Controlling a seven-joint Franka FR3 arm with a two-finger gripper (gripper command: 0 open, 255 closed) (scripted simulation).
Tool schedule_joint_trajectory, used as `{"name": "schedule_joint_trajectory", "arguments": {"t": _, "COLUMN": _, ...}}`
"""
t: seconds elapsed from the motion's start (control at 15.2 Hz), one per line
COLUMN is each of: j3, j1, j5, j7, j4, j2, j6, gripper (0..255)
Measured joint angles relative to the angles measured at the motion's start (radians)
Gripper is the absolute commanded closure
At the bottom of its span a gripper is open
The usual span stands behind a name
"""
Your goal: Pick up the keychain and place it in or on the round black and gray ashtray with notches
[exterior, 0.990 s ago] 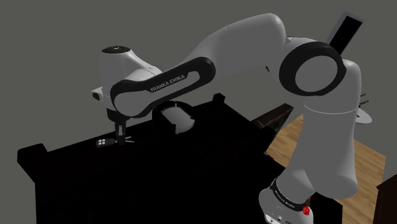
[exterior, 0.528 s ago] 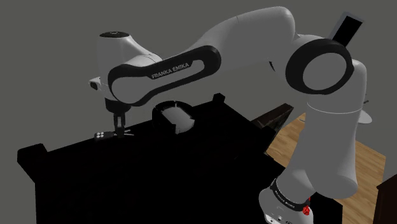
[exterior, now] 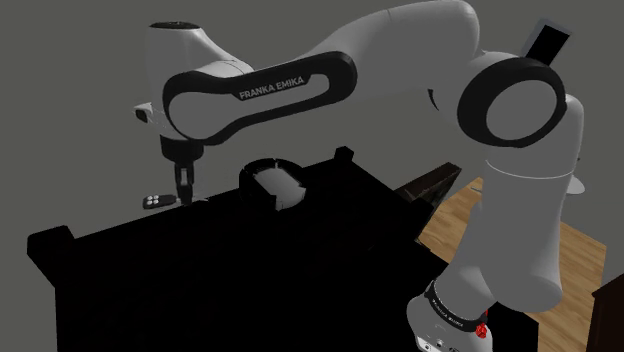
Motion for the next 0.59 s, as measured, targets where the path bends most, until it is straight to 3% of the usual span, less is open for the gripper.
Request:
{"name": "schedule_joint_trajectory", "arguments": {"t": 0.46, "j3": 0.002, "j1": -0.002, "j5": 0.006, "j7": -0.006, "j4": 0.061, "j2": -0.021, "j6": -0.081, "gripper": 255}}
{"name": "schedule_joint_trajectory", "arguments": {"t": 0.59, "j3": -0.001, "j1": -0.020, "j5": 0.017, "j7": -0.028, "j4": 0.013, "j2": -0.060, "j6": -0.072, "gripper": 255}}
